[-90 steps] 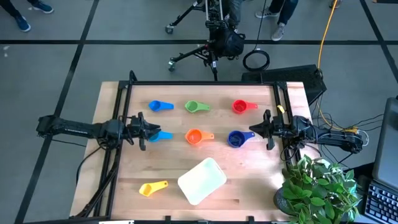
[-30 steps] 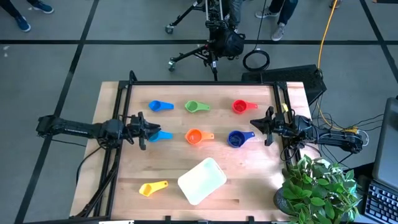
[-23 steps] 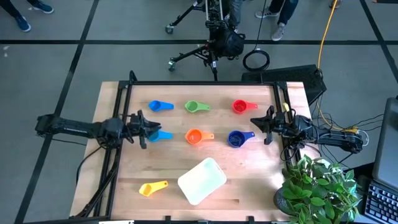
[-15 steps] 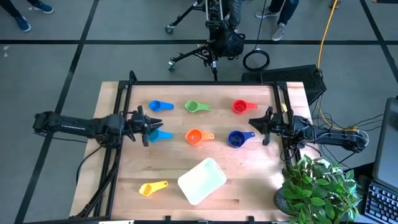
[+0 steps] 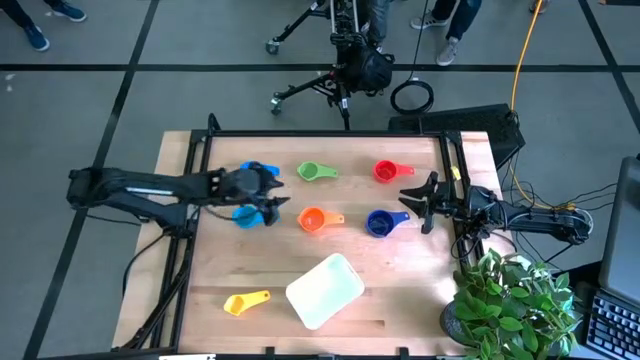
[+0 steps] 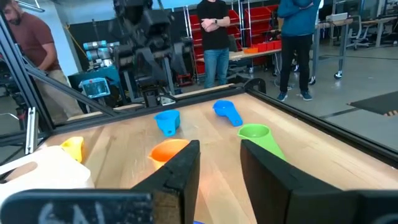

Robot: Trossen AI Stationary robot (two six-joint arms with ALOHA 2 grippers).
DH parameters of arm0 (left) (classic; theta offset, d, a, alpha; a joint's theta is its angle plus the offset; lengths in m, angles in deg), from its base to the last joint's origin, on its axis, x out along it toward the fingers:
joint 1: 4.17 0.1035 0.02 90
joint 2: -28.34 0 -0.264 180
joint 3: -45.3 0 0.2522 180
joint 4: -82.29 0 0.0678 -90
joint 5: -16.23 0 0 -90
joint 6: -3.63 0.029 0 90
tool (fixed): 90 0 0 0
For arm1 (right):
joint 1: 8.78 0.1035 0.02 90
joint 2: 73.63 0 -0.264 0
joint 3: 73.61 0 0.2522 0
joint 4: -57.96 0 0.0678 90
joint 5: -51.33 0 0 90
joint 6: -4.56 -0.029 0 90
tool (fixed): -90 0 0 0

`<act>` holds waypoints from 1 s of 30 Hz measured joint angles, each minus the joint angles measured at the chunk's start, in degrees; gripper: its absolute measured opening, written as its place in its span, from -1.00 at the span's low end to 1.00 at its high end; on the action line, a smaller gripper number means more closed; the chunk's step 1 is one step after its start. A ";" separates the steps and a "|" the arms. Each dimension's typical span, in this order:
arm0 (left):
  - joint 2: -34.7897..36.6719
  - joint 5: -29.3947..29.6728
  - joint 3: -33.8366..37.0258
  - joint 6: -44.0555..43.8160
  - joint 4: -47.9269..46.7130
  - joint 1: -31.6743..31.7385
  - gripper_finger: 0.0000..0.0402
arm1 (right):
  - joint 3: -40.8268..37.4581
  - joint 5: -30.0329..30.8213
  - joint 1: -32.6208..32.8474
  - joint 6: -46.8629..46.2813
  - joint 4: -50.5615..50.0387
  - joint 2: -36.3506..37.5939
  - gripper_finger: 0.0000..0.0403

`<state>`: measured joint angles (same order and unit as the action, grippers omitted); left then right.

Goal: Nest measuring cups in basket
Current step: Stack the orange measuring cup on top of the violet measuring cup

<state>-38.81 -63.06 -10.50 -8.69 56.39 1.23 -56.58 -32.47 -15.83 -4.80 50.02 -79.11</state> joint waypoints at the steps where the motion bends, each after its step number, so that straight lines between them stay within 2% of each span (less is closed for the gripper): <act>1: -2.28 -1.09 -0.79 -0.50 0.18 0.50 0.13 | 0.00 0.00 0.00 0.01 0.00 0.00 -0.45; 8: -16.04 -6.67 -4.95 -2.78 1.70 2.08 0.13 | 0.11 0.00 0.00 -0.02 -0.02 0.00 -0.45; 14: -23.24 -7.79 -8.42 -2.62 1.75 2.08 0.13 | 0.11 -0.01 0.00 -0.03 -0.03 0.00 -0.45; 27: -28.14 -9.23 -8.79 -4.39 1.57 2.08 0.13 | 0.22 -0.20 0.00 -0.02 -0.50 0.00 -0.46; 30: -28.14 -9.08 -8.79 -4.98 1.68 2.10 0.04 | 0.22 -0.20 0.00 -0.02 -0.50 0.00 -0.46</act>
<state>-66.94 -72.14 -19.29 -13.67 58.08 3.33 -56.36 -32.67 -15.83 -4.83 49.52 -79.11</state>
